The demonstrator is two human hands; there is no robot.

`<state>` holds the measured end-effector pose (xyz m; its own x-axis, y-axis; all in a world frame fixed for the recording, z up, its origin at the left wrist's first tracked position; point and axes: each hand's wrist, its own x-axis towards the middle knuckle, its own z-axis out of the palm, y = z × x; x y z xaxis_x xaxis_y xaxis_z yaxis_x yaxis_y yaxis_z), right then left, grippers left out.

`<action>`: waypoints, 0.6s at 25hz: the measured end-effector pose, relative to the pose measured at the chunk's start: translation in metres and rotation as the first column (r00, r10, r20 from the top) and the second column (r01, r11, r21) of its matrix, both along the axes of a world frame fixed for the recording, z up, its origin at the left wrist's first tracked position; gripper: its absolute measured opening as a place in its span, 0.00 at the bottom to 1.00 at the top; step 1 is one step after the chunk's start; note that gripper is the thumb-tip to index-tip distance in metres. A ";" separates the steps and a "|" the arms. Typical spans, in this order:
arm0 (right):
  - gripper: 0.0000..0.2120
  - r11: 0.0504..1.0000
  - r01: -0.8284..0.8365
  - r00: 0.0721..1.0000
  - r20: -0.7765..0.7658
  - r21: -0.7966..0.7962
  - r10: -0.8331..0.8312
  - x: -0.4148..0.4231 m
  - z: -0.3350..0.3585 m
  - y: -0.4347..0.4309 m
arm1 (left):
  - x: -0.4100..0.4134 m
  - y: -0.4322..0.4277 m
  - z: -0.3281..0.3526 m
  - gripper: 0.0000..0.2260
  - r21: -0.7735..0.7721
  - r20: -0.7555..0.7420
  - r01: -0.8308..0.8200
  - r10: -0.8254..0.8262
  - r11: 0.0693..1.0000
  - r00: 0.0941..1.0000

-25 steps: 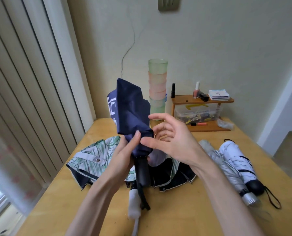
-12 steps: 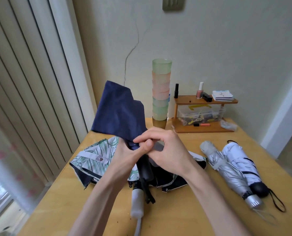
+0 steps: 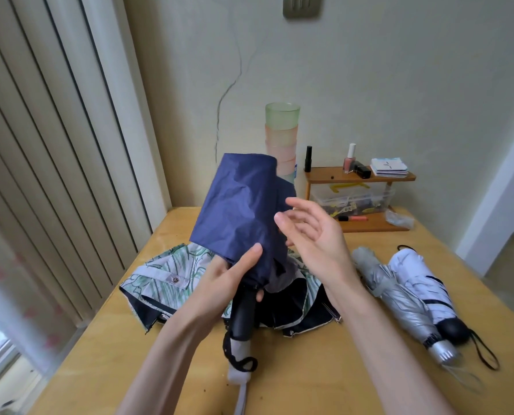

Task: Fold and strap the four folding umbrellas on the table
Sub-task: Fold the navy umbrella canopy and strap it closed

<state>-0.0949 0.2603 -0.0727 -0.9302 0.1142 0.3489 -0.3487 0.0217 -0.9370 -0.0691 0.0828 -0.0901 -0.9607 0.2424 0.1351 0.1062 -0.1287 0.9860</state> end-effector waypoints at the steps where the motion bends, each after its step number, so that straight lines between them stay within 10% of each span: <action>1: 0.23 0.999 0.014 1.000 0.017 -0.030 -0.014 0.000 0.001 0.001 | 0.001 -0.002 -0.001 0.15 -0.053 -0.011 0.045 -0.045 0.998 0.999; 8: 0.25 0.962 0.191 0.981 0.056 -0.192 -0.184 0.003 0.013 0.020 | 0.001 -0.011 -0.006 0.05 -0.487 -0.113 0.067 -0.140 0.871 0.984; 15: 0.21 0.978 0.211 0.968 0.142 0.003 -0.209 0.007 0.023 0.039 | 0.001 -0.024 0.003 0.15 -0.665 -0.382 -0.144 -0.167 0.733 0.909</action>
